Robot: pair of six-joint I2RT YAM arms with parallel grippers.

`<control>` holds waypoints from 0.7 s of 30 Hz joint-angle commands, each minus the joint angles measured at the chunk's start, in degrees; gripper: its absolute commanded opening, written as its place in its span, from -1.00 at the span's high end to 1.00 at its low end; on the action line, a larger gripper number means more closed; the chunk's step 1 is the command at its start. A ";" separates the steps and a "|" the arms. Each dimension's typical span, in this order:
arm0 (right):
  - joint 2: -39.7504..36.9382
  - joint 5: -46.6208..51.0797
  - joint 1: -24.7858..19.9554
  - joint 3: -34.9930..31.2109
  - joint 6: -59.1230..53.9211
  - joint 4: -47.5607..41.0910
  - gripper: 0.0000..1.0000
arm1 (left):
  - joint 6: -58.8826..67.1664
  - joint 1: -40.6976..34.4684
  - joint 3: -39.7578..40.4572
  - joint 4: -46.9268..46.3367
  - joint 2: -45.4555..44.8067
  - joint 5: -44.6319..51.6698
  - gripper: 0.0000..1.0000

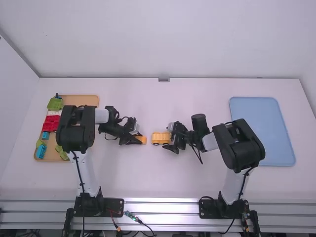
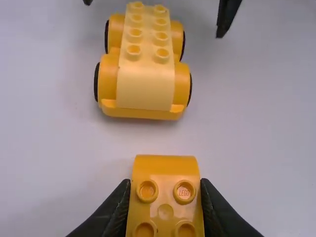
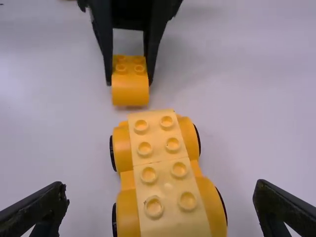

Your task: Assemble lego blocks to make yellow taxi

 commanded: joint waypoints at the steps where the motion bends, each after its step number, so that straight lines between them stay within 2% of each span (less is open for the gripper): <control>1: 2.00 0.90 1.01 1.05 -0.09 0.26 -0.99 | -0.07 -0.28 2.32 -1.53 -2.53 1.60 0.73; 5: 5.92 -0.61 1.14 3.04 1.05 1.53 -0.99 | -0.24 -0.22 2.47 -1.80 -4.71 4.24 0.79; 8: 9.11 -7.96 0.24 5.64 0.02 1.46 -0.99 | -0.22 -0.26 1.77 -1.51 -6.42 6.10 0.79; 11: 10.92 -14.32 -0.76 7.69 -1.55 1.29 -1.00 | -0.98 -0.28 1.77 -2.04 -7.05 7.67 0.92; 16: 13.26 -14.40 -0.92 9.25 -1.73 1.31 -0.94 | -1.75 -1.79 1.60 -1.60 -7.05 8.07 0.95; 21: 14.38 -12.22 0.42 9.33 -3.04 1.31 -0.87 | -7.19 -4.68 1.36 3.52 -7.29 7.32 0.95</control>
